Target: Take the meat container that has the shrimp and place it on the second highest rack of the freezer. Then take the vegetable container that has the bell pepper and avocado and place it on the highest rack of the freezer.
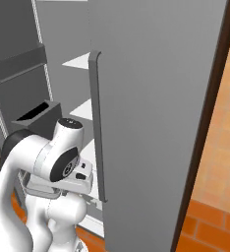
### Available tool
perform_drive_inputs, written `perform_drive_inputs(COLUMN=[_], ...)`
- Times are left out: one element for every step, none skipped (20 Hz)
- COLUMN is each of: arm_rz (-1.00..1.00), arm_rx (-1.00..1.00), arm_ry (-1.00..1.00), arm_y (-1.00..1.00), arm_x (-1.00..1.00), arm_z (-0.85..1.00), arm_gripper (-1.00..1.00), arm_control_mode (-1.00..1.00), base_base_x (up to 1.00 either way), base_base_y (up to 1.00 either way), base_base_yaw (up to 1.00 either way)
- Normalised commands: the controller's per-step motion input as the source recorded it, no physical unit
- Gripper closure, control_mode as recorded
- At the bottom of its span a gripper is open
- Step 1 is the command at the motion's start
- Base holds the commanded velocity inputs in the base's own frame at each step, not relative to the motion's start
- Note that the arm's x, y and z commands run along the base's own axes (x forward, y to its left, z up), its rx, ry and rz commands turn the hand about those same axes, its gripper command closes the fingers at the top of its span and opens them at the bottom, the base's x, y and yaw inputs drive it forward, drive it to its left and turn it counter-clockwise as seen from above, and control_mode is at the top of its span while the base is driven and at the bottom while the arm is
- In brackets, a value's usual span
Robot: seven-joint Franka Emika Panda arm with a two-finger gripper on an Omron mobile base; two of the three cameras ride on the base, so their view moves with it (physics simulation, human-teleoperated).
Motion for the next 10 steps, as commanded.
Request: perform_drive_inputs(arm_rz=[0.0,0.0,0.0,0.0,0.0,0.0,0.0,0.0,0.0,0.0], arm_rx=[0.0,0.0,0.0,0.0,0.0,0.0,0.0,0.0,0.0,0.0], arm_ry=[0.0,0.0,0.0,0.0,0.0,0.0,0.0,0.0,0.0,0.0], arm_y=[0.0,0.0,0.0,0.0,0.0,0.0,0.0,0.0,0.0,0.0], arm_x=[0.0,0.0,0.0,0.0,0.0,0.0,0.0,0.0,0.0,0.0], arm_z=[0.0,0.0,0.0,0.0,0.0,0.0,0.0,0.0,0.0,0.0], arm_gripper=[1.0,1.0,1.0,1.0,1.0,1.0,1.0,1.0,1.0,1.0], arm_control_mode=[1.0,1.0,1.0,1.0,1.0,1.0,1.0,1.0,1.0,1.0], base_base_x=[-0.06,-0.11,-0.21,-0.29,-0.29,-0.21,-0.11,-0.07,-0.04,0.0], base_base_y=[0.1,0.26,0.45,0.46,0.3,0.23,0.2,0.01,0.0,0.0], base_base_yaw=[0.0,-0.01,-0.03,-0.03,-0.05,-0.09,-0.13,-0.14,-0.12,-0.09])
